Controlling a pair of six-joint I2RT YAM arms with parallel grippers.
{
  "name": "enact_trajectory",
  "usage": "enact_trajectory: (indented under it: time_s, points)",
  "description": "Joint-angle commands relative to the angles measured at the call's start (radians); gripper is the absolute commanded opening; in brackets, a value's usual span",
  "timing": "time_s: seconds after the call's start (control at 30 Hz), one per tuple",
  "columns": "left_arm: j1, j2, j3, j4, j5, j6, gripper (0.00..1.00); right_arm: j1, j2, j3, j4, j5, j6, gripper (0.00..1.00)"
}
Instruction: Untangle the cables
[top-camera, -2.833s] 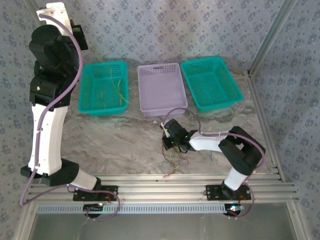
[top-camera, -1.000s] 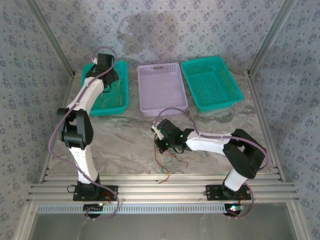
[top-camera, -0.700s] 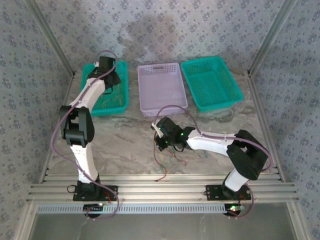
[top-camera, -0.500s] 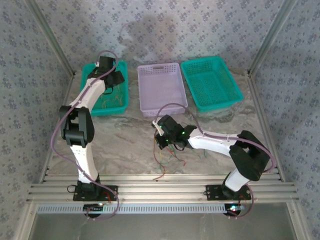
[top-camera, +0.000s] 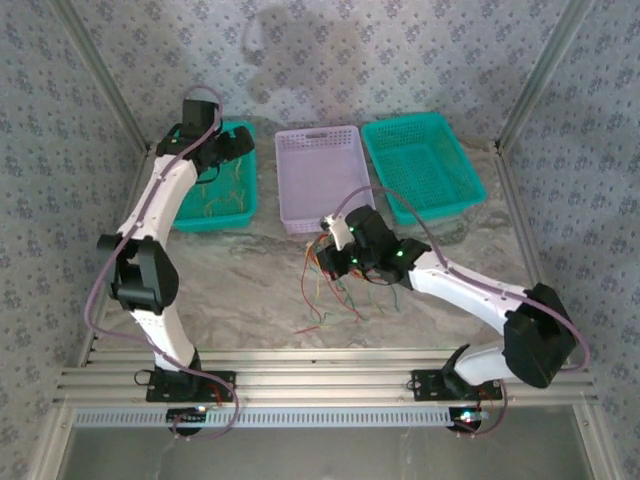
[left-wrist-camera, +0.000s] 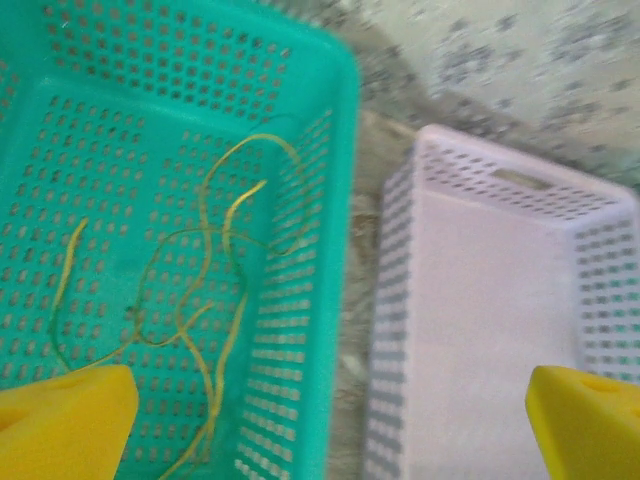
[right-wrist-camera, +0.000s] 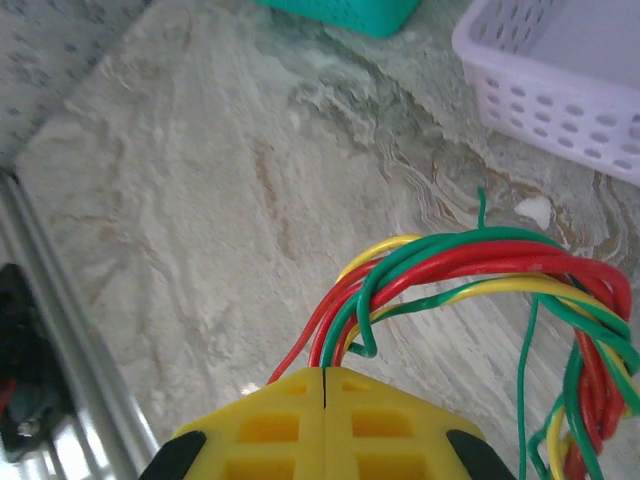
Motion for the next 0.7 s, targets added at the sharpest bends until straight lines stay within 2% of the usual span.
enact_trajectory:
  time_s: [0.0,0.1,0.23,0.4,0.57,0.67]
  points:
    - [-0.006,-0.084,0.039,-0.05,0.142,-0.041,1.0,-0.049,-0.051,0.005,0.054,-0.149,0.051,0.0]
    - [-0.009,-0.132,-0.01,-0.039,0.251,-0.074,1.0,-0.083,-0.069,0.001,0.076,-0.21,0.076,0.0]
    - [-0.038,-0.217,-0.132,-0.01,0.342,-0.077,1.0,-0.111,-0.089,-0.012,0.094,-0.24,0.093,0.0]
    - [-0.134,-0.322,-0.327,0.053,0.48,-0.077,1.0,-0.172,-0.121,-0.036,0.158,-0.28,0.154,0.0]
    - [-0.265,-0.389,-0.496,0.099,0.495,-0.056,0.99,-0.195,-0.129,-0.019,0.162,-0.303,0.166,0.0]
    - [-0.296,-0.44,-0.597,0.185,0.499,-0.092,0.99,-0.199,-0.134,-0.015,0.161,-0.306,0.169,0.0]
